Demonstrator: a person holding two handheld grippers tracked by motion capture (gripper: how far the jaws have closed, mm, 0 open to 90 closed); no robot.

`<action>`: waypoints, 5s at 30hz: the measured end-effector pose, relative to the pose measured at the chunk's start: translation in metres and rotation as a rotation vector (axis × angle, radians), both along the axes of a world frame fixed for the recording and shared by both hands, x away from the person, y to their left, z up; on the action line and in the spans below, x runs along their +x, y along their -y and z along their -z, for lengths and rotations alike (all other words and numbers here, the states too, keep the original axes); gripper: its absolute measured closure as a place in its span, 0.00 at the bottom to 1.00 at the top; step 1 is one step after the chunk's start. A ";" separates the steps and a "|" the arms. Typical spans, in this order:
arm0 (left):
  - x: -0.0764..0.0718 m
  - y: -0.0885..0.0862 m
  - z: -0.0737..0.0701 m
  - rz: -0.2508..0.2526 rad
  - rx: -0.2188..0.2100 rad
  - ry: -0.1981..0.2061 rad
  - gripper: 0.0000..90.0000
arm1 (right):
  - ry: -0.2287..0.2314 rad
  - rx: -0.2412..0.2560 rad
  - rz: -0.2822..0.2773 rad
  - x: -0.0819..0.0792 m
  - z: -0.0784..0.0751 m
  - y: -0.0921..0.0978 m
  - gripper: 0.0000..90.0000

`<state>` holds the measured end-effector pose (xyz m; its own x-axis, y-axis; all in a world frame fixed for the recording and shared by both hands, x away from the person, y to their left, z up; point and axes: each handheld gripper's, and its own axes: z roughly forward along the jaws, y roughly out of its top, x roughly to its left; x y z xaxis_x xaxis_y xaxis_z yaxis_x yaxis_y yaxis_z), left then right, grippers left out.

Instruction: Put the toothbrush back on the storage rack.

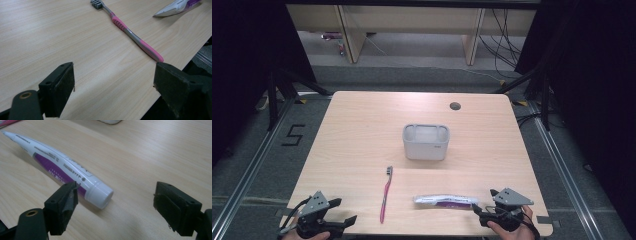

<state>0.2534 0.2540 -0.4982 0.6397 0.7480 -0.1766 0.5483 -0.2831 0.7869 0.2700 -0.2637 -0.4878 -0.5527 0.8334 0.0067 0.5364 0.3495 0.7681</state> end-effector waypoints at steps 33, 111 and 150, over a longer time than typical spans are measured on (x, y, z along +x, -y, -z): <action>0.014 0.009 -0.002 0.003 -0.021 -0.052 0.18 | 0.031 0.023 -0.012 -0.006 -0.003 0.003 0.25; 0.108 0.105 -0.005 0.198 0.322 -0.227 0.65 | 0.045 0.024 -0.031 -0.008 -0.003 0.005 0.27; 0.139 0.141 -0.019 0.367 0.661 -0.369 0.89 | 0.025 0.053 -0.029 -0.010 -0.003 0.006 0.27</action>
<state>0.3920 0.1133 -0.4795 0.8496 0.5269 -0.0212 0.5213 -0.8332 0.1845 0.2601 -0.2694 -0.4845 -0.5768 0.8161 0.0364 0.5076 0.3232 0.7987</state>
